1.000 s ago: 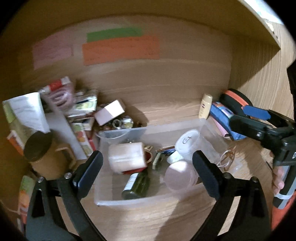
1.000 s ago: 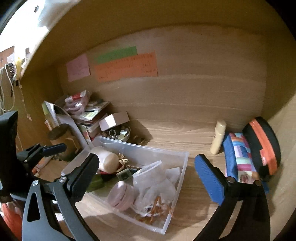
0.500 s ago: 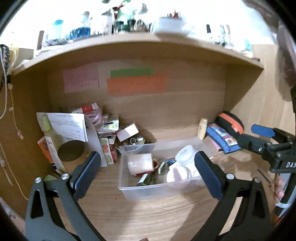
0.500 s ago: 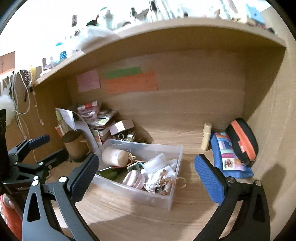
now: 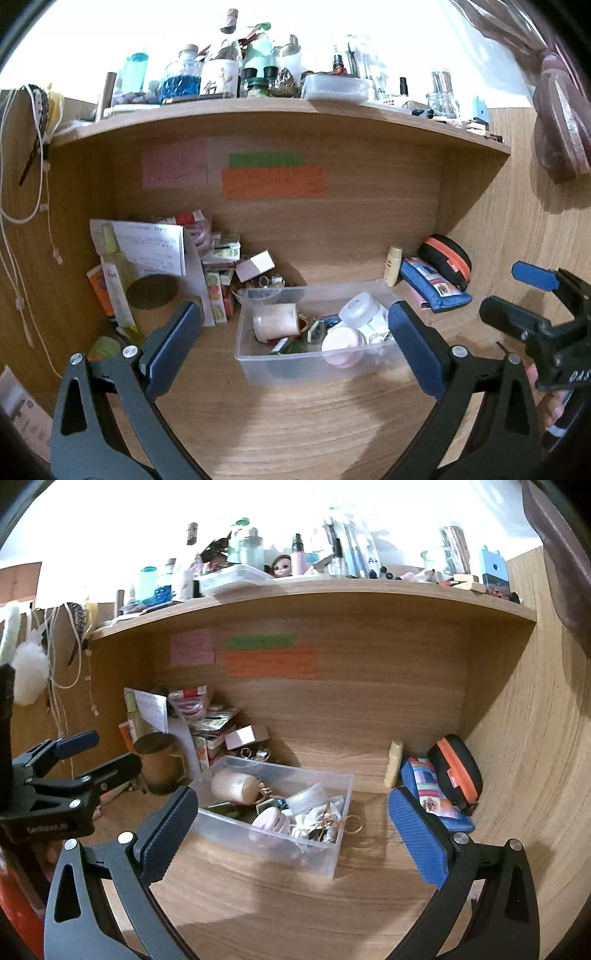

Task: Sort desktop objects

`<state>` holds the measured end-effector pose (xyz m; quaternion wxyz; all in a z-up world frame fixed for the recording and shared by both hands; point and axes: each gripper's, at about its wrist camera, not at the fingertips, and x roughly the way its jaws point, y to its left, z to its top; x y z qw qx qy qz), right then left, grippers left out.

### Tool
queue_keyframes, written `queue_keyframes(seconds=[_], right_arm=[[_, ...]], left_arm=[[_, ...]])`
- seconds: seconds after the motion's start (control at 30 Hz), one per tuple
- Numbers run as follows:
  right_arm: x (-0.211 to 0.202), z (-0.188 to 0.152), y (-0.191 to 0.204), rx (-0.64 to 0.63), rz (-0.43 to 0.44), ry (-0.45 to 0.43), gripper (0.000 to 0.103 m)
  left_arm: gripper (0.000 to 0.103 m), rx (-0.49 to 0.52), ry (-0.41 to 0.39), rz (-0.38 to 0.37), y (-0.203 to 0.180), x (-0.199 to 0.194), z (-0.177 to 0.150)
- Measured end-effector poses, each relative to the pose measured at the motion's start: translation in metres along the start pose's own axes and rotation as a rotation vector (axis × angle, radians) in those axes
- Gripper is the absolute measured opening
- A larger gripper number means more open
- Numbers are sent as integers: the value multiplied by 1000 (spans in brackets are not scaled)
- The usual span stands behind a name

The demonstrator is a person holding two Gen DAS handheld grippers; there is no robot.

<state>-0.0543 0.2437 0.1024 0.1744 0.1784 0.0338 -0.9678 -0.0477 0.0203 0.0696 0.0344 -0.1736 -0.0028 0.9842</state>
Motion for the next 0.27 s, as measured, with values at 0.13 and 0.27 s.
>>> queue_keyframes(seconds=[0.13,0.27], right_arm=[[-1,-6,5,-9,2,11,103],[5,-11,4,-6,-1,34,103]], left_arm=[[102,-10,12,-5,3,2,-4],[102,-1,3,-10,2,1,-7]])
